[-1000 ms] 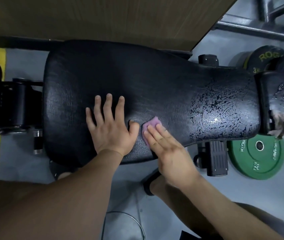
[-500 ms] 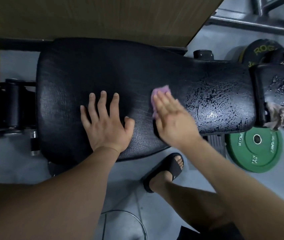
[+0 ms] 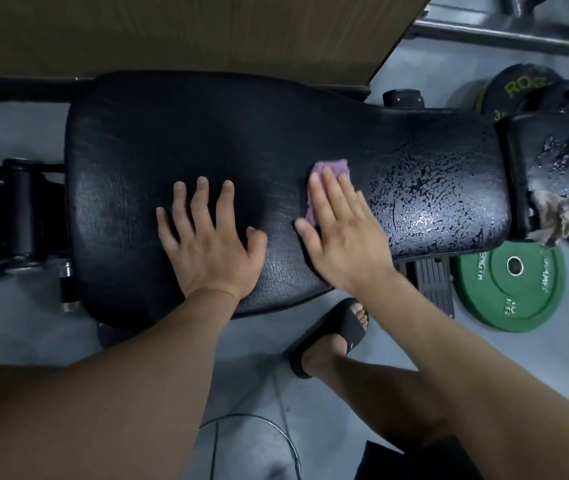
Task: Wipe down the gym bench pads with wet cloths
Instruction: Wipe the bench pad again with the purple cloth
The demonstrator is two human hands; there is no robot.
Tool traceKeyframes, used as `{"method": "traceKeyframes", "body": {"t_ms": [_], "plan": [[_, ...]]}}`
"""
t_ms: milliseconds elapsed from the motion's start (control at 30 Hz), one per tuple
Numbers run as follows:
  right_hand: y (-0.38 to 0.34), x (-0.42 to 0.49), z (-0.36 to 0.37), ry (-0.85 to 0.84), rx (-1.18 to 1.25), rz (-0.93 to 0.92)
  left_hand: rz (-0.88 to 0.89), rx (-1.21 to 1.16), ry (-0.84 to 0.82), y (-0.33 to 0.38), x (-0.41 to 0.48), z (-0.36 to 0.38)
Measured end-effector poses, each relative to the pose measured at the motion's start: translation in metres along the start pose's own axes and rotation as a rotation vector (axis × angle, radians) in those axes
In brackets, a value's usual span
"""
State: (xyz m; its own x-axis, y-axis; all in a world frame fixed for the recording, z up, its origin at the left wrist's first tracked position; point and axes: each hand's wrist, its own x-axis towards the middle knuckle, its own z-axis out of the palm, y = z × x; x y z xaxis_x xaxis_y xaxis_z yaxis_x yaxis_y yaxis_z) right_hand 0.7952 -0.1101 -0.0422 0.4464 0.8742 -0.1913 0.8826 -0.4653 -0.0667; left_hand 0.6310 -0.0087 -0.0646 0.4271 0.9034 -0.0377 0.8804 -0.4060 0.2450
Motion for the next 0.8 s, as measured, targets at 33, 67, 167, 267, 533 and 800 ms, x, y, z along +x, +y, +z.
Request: {"method": "traceKeyframes", "body": {"t_ms": [33, 67, 167, 267, 533, 800], "plan": [[-0.001, 0.01, 0.0, -0.007, 0.023, 0.04, 0.002, -0.001, 0.001, 0.0, 0.0, 0.0], [-0.003, 0.014, 0.002, -0.015, 0.04, 0.066, 0.002, 0.0, 0.003, 0.0, 0.0, 0.0], [-0.016, -0.014, 0.009, -0.003, 0.047, 0.029, 0.009, 0.001, -0.001, -0.001, 0.0, 0.0], [-0.031, -0.07, 0.015, -0.006, 0.07, -0.049, 0.01, -0.006, -0.006, 0.0, -0.001, -0.002], [-0.027, -0.095, 0.021, -0.016, 0.078, -0.032, -0.005, -0.007, -0.052, 0.011, -0.003, -0.012], [0.036, -0.104, 0.021, 0.025, 0.069, 0.027, 0.32, 0.089, -0.103, 0.043, -0.015, 0.005]]}}
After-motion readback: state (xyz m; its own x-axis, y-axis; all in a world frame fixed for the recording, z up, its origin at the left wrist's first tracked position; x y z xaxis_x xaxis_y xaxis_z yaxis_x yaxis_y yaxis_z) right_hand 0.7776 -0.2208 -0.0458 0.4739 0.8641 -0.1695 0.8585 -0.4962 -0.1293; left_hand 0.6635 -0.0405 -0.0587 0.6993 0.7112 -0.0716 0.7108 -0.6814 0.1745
